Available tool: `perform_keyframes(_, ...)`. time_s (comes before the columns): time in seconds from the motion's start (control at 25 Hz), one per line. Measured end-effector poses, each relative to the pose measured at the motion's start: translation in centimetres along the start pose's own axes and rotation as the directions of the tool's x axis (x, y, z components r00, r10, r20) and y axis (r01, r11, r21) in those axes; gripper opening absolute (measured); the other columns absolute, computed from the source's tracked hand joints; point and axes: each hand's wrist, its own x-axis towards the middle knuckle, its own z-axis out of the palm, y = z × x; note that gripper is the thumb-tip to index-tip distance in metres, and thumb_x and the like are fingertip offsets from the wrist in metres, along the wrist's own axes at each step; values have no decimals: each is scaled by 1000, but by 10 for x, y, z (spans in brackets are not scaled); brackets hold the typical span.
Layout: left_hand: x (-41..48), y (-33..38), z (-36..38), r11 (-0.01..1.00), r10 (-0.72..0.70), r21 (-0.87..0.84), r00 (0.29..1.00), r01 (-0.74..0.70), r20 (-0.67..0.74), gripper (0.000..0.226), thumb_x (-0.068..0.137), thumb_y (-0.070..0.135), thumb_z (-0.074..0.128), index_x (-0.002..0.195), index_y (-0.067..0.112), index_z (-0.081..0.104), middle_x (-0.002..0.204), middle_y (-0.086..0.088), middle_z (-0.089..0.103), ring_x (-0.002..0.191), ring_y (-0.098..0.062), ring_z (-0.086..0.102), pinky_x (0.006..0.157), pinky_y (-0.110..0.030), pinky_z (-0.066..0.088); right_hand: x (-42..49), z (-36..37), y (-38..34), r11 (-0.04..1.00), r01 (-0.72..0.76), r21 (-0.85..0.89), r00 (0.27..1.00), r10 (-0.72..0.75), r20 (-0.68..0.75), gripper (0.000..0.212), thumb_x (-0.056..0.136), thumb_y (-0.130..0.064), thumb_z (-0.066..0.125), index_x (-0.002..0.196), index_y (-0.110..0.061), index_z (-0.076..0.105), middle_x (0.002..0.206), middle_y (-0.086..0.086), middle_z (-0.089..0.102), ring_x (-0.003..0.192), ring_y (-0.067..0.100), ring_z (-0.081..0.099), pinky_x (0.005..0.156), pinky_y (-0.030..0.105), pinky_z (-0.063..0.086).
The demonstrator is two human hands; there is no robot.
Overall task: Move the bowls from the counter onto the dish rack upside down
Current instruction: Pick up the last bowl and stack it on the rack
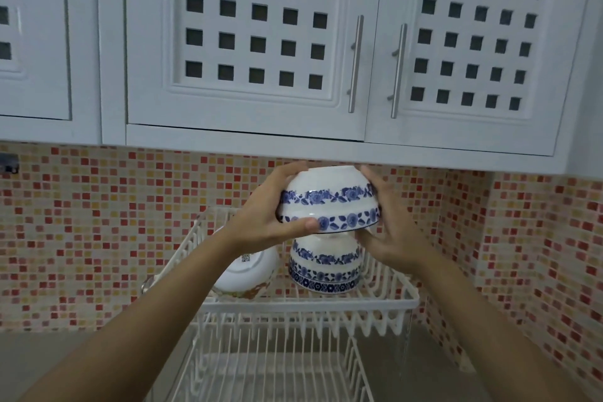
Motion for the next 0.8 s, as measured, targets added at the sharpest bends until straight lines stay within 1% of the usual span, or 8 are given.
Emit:
perform_keyframes(0.08, 6, -6, -4, 986, 16, 165, 999, -24, 50, 84, 62, 59, 66, 132, 31, 31, 129, 6, 46, 111, -11, 55, 88, -24, 50, -4, -5, 2, 976, -105, 193, 980, 69, 186, 98, 70, -30, 63, 144, -53, 3, 155, -20, 14, 141, 6, 27, 111, 46, 37)
perform_keyframes(0.2, 9, -15, -3, 950, 34, 301, 986, -82, 162, 94, 60, 68, 67, 135, 29, 26, 146, 4, 31, 127, -11, 38, 102, -29, 40, -6, -6, 2, 911, -227, 344, 952, 133, 276, 104, 64, -54, 75, 143, -54, 6, 154, -22, 13, 139, 2, 28, 110, 34, 39)
perform_keyframes(0.28, 10, -19, 3, 913, 61, 380, 969, -152, 241, 90, 61, 72, 62, 133, 31, 24, 153, 3, 20, 134, -7, 25, 109, -30, 33, -4, -5, 7, 919, -283, 275, 936, 201, 290, 113, 57, -67, 73, 146, -47, 7, 151, -21, 17, 136, 3, 31, 106, 30, 42)
perform_keyframes(0.4, 11, -23, 16, 882, 0, 447, 950, -148, 313, 93, 61, 67, 66, 134, 24, 26, 158, 6, -3, 138, -5, 11, 110, -28, 28, -5, -7, 18, 919, -316, 235, 925, 243, 292, 104, 59, -52, 82, 142, -48, 20, 147, -19, 30, 132, 5, 39, 103, 28, 46)
perform_keyframes(0.52, 14, -25, 30, 876, -108, 478, 939, -65, 326, 98, 60, 58, 77, 135, 27, 21, 160, 2, -4, 140, -14, 20, 108, -30, 35, -12, -8, 25, 932, -297, 208, 931, 235, 279, 88, 61, -40, 85, 126, -58, 28, 132, -31, 38, 121, -8, 45, 97, 18, 48)
perform_keyframes(0.6, 17, -29, 38, 864, -153, 501, 925, -46, 348, 106, 59, 57, 78, 137, 37, 9, 159, -1, 3, 141, -24, 24, 111, -38, 35, -16, -3, 32, 949, -289, 128, 934, 249, 257, 96, 59, -47, 85, 135, -51, 27, 141, -24, 36, 128, -6, 41, 105, 28, 44)
perform_keyframes(0.64, 18, -33, 41, 850, -177, 525, 915, -43, 362, 113, 59, 58, 78, 140, 40, 2, 160, -1, -1, 144, -27, 17, 114, -42, 29, -16, 1, 36, 958, -281, 53, 933, 259, 251, 105, 57, -53, 83, 142, -44, 22, 148, -18, 30, 135, 1, 35, 110, 35, 39)
perform_keyframes(0.8, 18, -48, 57, 755, -289, 654, 869, -52, 402, 127, 61, 60, 75, 150, 24, -9, 159, -3, -18, 147, -29, -7, 119, -48, 16, -16, 12, 46, 953, -269, -139, 906, 299, 300, 122, 55, -56, 83, 149, -34, 9, 149, -17, 14, 137, 11, 23, 115, 41, 27)
